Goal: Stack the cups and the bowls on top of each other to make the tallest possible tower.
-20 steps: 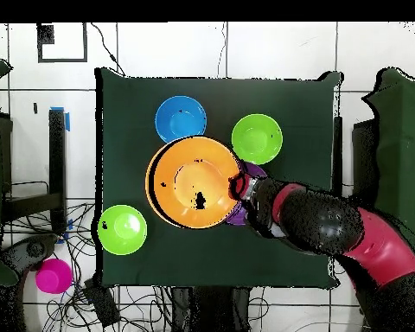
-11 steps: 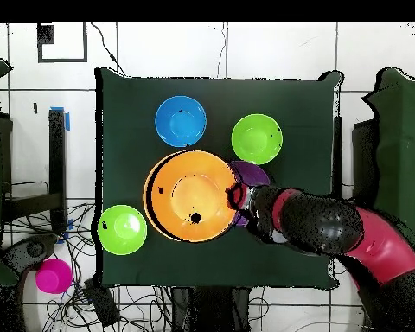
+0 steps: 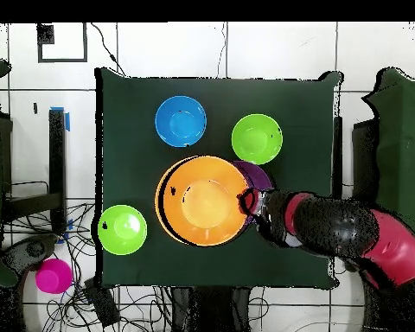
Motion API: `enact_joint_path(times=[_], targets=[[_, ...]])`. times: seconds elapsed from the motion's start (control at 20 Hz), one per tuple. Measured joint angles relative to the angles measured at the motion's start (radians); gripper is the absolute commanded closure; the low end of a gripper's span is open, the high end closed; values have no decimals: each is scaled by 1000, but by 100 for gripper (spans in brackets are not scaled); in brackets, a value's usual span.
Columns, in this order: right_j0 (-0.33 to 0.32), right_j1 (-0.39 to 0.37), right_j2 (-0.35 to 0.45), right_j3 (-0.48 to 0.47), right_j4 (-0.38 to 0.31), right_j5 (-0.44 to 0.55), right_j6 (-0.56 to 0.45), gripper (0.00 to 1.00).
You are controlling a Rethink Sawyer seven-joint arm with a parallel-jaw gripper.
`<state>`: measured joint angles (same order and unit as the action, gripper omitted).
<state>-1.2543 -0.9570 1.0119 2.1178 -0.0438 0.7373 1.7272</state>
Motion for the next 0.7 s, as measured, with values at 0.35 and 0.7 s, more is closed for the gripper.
enact_joint_path(times=[0.35, 0.7], targets=[[-23, 19, 3, -36, -37, 32, 0, 100], [-38, 28, 13, -57, -42, 43, 0, 100]])
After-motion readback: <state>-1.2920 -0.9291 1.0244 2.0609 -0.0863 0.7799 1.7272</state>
